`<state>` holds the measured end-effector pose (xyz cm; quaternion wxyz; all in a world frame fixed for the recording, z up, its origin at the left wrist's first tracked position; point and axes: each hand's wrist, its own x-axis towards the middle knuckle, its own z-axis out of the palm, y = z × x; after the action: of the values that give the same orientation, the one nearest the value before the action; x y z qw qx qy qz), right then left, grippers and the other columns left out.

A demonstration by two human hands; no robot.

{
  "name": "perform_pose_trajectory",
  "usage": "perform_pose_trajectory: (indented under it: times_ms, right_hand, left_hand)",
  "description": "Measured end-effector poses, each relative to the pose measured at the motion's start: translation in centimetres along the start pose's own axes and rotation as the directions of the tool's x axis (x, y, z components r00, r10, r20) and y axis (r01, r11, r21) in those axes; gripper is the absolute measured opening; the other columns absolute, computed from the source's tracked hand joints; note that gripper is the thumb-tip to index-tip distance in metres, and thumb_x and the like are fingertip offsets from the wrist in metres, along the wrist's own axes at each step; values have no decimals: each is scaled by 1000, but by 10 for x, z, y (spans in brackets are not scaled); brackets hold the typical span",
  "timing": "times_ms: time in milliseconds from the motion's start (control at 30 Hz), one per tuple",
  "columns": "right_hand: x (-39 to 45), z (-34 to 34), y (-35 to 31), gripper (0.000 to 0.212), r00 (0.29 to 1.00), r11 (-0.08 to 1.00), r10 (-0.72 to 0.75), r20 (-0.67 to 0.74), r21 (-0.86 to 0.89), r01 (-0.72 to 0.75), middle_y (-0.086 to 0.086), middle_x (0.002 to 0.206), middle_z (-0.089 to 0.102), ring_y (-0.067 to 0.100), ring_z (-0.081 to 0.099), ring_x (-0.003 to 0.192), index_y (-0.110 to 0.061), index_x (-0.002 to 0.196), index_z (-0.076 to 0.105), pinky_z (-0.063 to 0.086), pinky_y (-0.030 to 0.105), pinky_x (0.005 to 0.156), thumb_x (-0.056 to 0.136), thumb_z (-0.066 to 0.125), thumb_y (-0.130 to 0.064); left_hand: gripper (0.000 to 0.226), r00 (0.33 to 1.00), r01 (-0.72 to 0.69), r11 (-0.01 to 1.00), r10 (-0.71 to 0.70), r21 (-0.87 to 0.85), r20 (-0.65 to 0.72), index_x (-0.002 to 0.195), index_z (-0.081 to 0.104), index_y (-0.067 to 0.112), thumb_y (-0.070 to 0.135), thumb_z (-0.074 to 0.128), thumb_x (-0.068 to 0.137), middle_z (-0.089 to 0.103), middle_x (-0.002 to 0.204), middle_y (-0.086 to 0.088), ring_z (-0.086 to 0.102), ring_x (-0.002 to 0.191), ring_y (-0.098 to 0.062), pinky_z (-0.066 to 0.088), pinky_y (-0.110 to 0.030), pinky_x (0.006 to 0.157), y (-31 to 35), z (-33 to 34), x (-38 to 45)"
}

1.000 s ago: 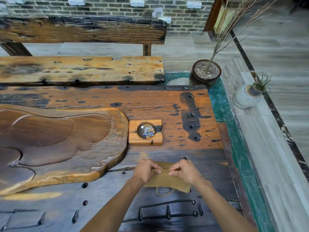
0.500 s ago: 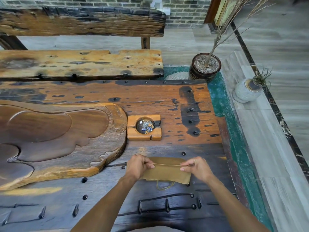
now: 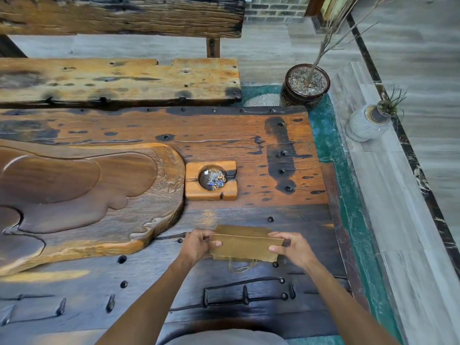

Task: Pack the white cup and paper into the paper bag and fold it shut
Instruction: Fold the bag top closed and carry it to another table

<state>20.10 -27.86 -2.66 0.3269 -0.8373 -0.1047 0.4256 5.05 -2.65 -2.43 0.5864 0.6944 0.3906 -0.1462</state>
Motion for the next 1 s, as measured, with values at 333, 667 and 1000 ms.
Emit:
perform_pose_trajectory:
  times_ms: [333, 667, 1000]
  right_hand:
    - [2, 4, 0, 28, 998, 983, -24, -61, -185, 13, -6, 65, 69, -2, 63, 55, -29, 57, 67, 52, 23, 63, 81, 79, -20]
    - [4, -1, -11, 41, 985, 970, -64, -159, -244, 24, 3, 90, 73, 20, 65, 86, -1, 79, 71, 53, 35, 78, 77, 78, -42]
    - [-46, -49, -106, 24, 946, 970, -191, -263, 94, 222, -11, 68, 75, 3, 66, 66, -29, 61, 73, 50, 28, 72, 76, 83, -14]
  left_hand:
    - [16, 995, -4, 1000, 4, 4, -96, 67, 73, 7, -4, 73, 79, 63, 51, 17, 57, 53, 7, 44, -5, 54, 1, 5, 0]
    - [48, 988, -66, 997, 60, -43, -140, 47, 41, 14, -1, 77, 76, 34, 48, 12, 33, 49, -5, 30, -17, 45, 10, -5, -8]
    - [63, 928, -354, 928, 332, -120, -171, 51, 25, 24, 5, 81, 73, 21, 59, 5, 21, 56, -11, 21, -30, 55, 76, -47, -34]
